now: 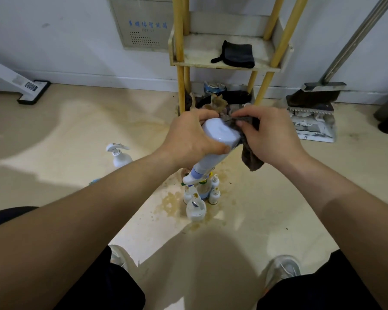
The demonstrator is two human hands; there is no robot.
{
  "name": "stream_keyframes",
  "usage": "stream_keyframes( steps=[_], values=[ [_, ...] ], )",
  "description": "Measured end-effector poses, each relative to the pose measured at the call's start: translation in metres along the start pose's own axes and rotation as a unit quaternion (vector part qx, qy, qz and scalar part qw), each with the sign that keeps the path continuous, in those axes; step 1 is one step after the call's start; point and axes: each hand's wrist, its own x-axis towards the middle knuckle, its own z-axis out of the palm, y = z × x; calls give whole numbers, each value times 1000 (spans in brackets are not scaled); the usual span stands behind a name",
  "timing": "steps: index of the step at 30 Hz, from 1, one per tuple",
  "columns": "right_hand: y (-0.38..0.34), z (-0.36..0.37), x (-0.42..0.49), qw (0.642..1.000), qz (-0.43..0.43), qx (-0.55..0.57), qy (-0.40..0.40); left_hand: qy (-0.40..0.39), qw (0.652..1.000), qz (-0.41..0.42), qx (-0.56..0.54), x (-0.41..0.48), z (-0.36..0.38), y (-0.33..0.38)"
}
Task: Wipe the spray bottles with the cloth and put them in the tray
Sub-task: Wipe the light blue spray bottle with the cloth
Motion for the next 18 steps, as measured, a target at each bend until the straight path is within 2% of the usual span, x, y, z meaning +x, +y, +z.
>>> stream_keyframes(
  steps=[2,4,10,12,14,18],
  values=[
    [1,0,0,999,21,24,13,9,1000,2,2,1,-3,0],
    [-2,2,-4,999,6,42,22,15,1000,2,0,2,-7,1],
    [-21,17,-20,987,-154,43,6,-1,1000,8,-18,-2,-5,-2],
    [-22,19,-20,983,-175,49,15,-2,999,4,-39,-4,-2,-3],
    [-18,17,-16,990,-132,54,16,-6,999,-2,-50,-4,0,-3],
    [-2,14,-5,998,10,57,5,1,1000,-19,-21,-2,0,-6]
  ],
)
